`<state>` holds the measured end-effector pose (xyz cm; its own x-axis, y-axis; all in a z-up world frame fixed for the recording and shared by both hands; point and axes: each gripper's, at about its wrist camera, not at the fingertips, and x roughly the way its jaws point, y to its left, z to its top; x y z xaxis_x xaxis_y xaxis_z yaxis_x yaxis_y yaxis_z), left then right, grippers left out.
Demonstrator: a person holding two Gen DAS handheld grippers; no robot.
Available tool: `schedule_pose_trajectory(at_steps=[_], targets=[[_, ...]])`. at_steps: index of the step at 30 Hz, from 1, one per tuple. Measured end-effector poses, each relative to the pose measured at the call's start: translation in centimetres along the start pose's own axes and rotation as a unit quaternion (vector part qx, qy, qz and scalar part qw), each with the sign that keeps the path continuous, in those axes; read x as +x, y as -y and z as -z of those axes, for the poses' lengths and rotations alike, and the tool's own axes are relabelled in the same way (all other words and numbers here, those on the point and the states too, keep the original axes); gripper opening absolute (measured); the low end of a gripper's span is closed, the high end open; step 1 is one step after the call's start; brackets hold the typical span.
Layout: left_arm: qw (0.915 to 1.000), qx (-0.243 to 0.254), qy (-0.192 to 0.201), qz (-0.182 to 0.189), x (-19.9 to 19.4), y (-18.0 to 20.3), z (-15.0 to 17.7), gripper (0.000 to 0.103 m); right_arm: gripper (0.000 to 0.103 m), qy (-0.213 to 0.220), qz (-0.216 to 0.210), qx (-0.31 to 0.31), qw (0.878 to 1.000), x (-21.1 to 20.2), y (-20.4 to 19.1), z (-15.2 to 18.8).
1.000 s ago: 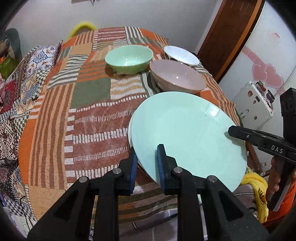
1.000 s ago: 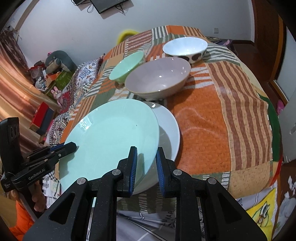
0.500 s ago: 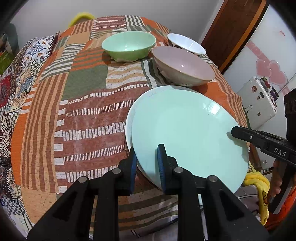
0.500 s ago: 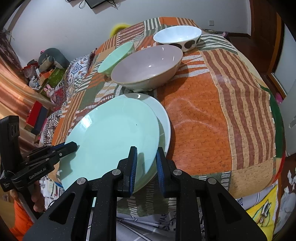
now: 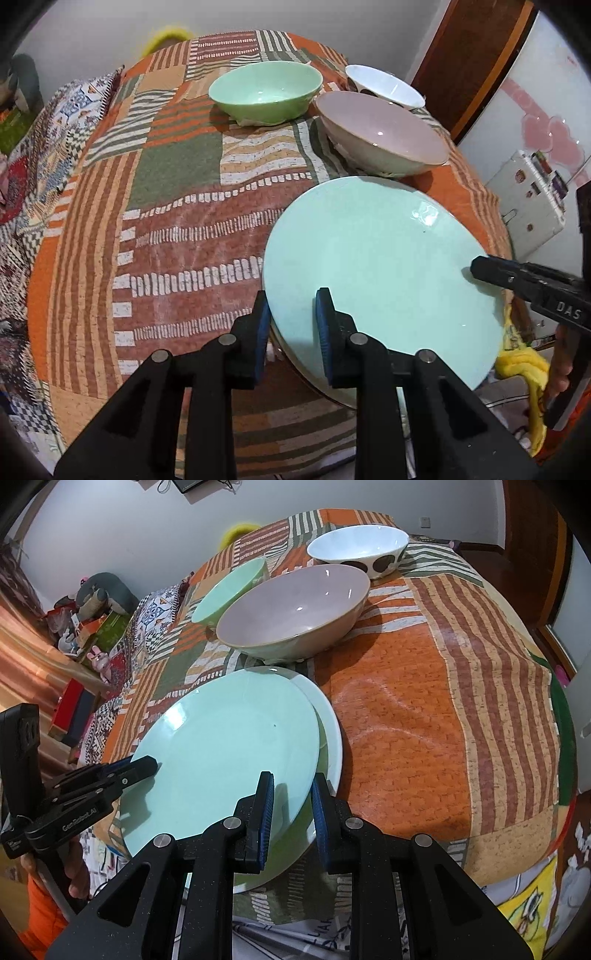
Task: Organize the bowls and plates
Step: 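Lower the mint green plate onto the white plate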
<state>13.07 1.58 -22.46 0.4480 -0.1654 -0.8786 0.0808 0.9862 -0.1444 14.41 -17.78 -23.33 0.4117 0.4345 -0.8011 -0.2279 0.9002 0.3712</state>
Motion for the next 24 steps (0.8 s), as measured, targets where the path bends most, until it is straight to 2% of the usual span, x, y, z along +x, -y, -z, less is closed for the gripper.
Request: schedule_pose_trajectory(at_steps=[4, 15, 20, 22, 24], targets=[[0.9999, -0.004, -0.014, -0.001, 1.0, -0.3, 0.2, 0.024, 0.019, -0.003, 0.004, -0.011, 1.0, 0.2, -0.2, 0.1], [0.9998, 0.008, -0.01, -0.014, 1.1, 0.1, 0.4, 0.025, 0.019, 0.001, 0.006, -0.014, 1.0, 0.2, -0.4, -0.3], [0.9997, 0.014, -0.01, -0.017, 1.1, 0.4, 0.4, 0.029, 0.019, 0.027, 0.024, -0.019, 0.999, -1.1, -0.2, -0.6], [0.9997, 0.016, -0.012, -0.015, 1.1, 0.4, 0.4, 0.029, 0.024, 0.028, 0.022, -0.017, 0.999, -1.5, 0.0, -0.8], [0.9998, 0.01, -0.014, -0.011, 0.9, 0.1, 0.2, 0.029, 0.033, 0.033, 0.028, -0.016, 0.999, -1.8, 0.3, -0.8]])
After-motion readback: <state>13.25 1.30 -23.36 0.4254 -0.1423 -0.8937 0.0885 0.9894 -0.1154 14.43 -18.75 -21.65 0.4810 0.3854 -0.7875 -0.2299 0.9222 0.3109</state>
